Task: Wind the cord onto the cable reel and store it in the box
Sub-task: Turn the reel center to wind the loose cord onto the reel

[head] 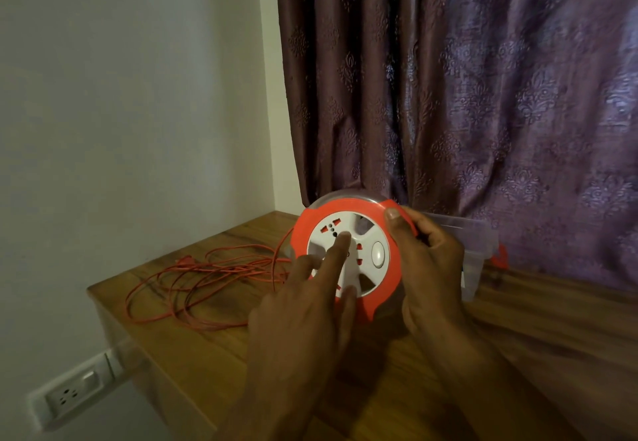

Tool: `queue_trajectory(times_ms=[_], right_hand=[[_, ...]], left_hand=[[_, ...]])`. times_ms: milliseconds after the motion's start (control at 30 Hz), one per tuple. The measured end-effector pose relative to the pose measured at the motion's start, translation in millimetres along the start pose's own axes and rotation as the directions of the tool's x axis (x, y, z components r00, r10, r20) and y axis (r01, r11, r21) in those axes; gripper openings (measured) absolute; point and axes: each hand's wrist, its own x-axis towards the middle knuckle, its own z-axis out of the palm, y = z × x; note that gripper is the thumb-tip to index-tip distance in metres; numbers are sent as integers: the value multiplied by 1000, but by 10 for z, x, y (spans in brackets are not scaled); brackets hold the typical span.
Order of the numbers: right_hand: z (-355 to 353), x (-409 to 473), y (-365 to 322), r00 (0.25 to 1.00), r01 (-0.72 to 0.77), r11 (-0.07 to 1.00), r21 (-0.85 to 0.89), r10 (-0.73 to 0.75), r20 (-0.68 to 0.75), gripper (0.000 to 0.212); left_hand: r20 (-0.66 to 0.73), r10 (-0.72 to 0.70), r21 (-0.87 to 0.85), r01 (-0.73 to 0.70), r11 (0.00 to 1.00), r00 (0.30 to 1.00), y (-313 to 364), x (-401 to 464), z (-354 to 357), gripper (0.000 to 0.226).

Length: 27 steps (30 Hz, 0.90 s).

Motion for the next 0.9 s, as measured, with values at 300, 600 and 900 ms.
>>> queue_trajectory(times_ms=[300, 600, 900], right_hand=[[8, 18, -41, 1000, 4, 999, 48, -4, 11, 15], [20, 8, 16, 999, -47, 999, 25, 47, -19, 15], [-36, 39, 71, 993, -105, 994, -10, 105, -51, 10]], left_hand=[[51, -16, 110, 10, 994, 999, 32, 202, 160, 60], [71, 34, 140, -44, 989, 997, 68, 242, 146, 74], [47, 200, 114, -204, 972, 979, 77, 398, 200, 29]])
